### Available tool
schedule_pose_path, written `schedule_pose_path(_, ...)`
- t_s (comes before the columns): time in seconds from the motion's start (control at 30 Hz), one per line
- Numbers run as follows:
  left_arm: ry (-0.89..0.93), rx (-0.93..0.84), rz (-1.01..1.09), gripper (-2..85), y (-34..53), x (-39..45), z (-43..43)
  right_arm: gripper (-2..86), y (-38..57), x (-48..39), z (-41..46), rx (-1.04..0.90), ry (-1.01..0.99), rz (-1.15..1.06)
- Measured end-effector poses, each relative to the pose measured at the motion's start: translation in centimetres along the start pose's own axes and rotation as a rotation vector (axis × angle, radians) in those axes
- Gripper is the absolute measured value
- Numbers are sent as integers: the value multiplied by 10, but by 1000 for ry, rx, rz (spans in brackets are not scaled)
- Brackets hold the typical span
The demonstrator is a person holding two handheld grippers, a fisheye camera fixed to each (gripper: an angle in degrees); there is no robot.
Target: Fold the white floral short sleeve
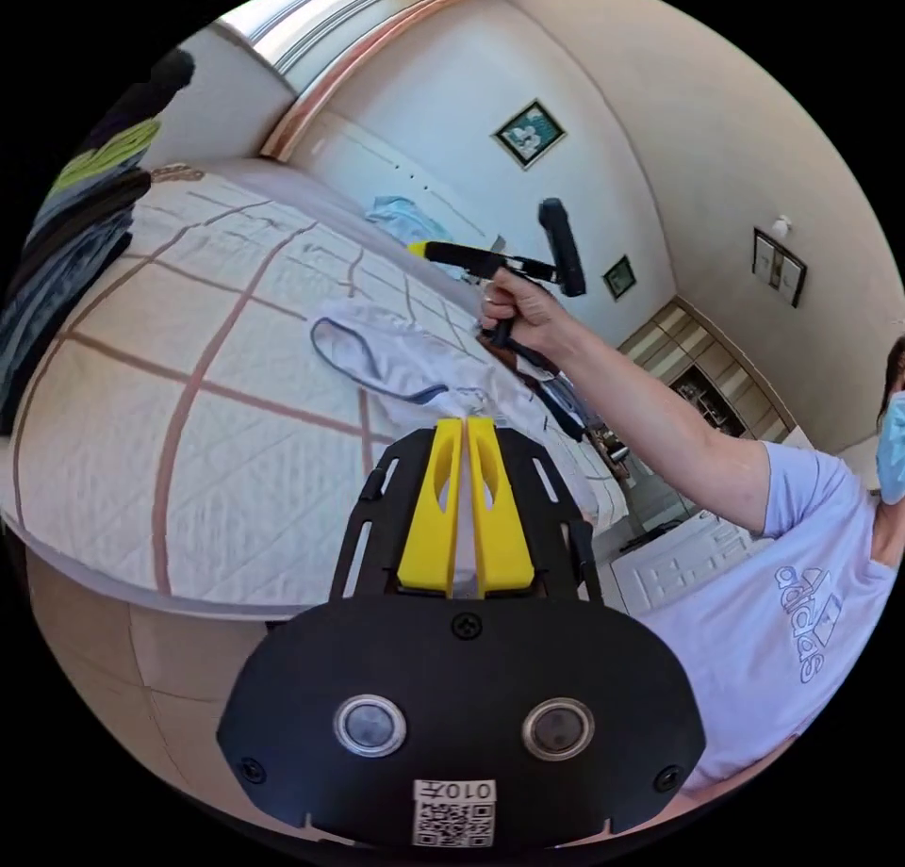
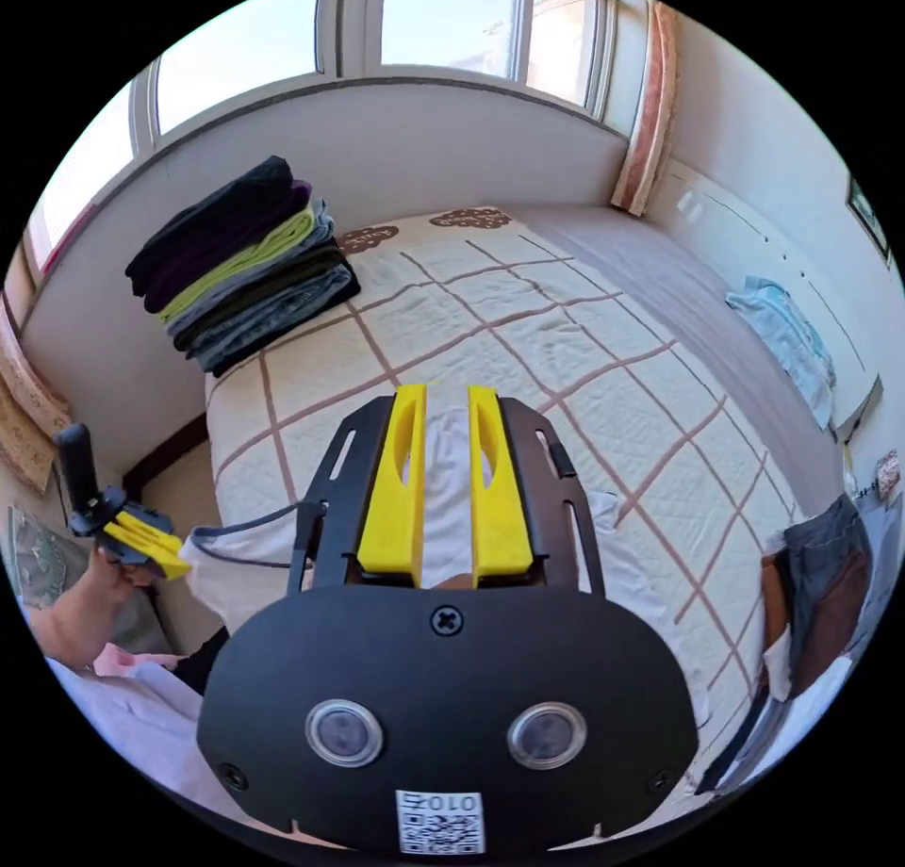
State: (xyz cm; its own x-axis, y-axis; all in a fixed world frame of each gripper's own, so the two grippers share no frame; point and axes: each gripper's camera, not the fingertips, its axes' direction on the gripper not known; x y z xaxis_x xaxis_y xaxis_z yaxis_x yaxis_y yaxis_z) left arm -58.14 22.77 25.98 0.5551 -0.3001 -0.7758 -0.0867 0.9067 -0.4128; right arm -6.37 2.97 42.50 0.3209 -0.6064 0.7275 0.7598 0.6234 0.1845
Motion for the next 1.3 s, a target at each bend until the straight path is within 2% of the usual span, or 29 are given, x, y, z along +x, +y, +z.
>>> schedule_pose_path(0.1,-51,1,-27,11,14,-19,-5,76,75,23,-56,149,-87,74)
schedule_pose_path(0.17,-96,26,-18,24,26,-20,-11,77,138,35,-99,218,-55,107)
schedule_pose_path(0.23,-132,24,5,42,37,-16,-16,84,231,48,-149,218,108,157)
schedule_pose_path(0.33,-165,-5,81,70,57,8,-17,95,351,52,-196,188,239,225)
schedule_pose_path(0.47,-249,-158,212,104,85,52,22,111,469,37,-207,54,328,320)
schedule_pose_path(0.53,-269,-222,280,114,96,71,47,118,522,21,-198,30,305,361)
schedule_pose_path(0.63,-243,-277,272,126,103,86,79,120,557,0,-179,28,351,358)
schedule_pose_path(0.7,-209,-272,194,132,102,85,91,120,567,-5,-165,33,367,351)
schedule_pose_path(0.83,-271,-321,212,140,102,94,106,112,571,-13,-131,-67,356,258)
schedule_pose_path(0.97,-377,-333,297,144,110,117,113,82,574,-17,-124,-42,429,252)
schedule_pose_path(1.1,-457,-364,374,138,119,132,130,40,568,-13,-140,40,356,330)
schedule_pose_path(1.23,-531,-342,398,112,120,142,142,30,554,1,-142,-66,185,350)
schedule_pose_path(1.3,-555,-335,339,81,118,136,145,28,554,3,-142,-71,184,346)
